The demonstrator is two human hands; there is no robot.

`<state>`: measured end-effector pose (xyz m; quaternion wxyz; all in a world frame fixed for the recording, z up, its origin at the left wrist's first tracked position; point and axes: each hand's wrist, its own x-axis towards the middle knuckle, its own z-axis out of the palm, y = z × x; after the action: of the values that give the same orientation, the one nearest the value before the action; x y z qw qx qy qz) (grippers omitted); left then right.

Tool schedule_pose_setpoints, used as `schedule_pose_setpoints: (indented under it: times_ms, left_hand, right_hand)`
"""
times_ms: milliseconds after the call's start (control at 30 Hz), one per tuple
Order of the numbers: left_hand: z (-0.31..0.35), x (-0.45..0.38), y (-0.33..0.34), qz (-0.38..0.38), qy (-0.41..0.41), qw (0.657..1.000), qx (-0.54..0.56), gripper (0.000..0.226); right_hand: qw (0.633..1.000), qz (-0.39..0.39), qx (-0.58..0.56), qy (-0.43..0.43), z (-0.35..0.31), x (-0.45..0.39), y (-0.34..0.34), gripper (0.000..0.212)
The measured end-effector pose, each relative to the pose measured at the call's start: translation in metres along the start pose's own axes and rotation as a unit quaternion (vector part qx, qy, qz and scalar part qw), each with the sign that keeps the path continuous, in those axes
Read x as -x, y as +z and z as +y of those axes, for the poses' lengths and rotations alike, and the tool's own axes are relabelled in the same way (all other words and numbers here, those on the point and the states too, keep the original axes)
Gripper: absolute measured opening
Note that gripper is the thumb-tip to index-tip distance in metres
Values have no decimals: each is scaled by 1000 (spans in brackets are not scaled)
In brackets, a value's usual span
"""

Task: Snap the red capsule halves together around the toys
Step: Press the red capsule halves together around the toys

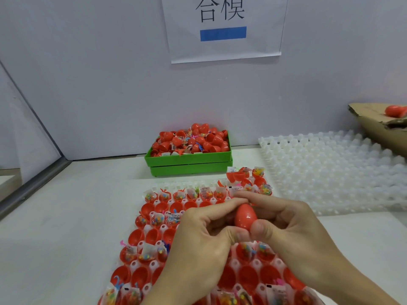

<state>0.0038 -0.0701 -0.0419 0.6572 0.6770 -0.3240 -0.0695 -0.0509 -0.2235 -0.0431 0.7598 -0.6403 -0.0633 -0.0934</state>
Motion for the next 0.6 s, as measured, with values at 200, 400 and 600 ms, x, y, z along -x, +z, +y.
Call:
schedule_pose_setpoints:
  times_ms: [200,400,600]
  left_hand:
    - [1,2,5,17,40,999,-24,53]
    - [3,2,4,16,51,998,-14,37]
    - [-2,-3,-4,90,58,991,-76,48]
  right_hand:
    - [999,25,14,-34,2,2,9,87]
    - [999,22,-23,-10,1,2,8,47]
    - [995,103,6,-3,5,1,9,31]
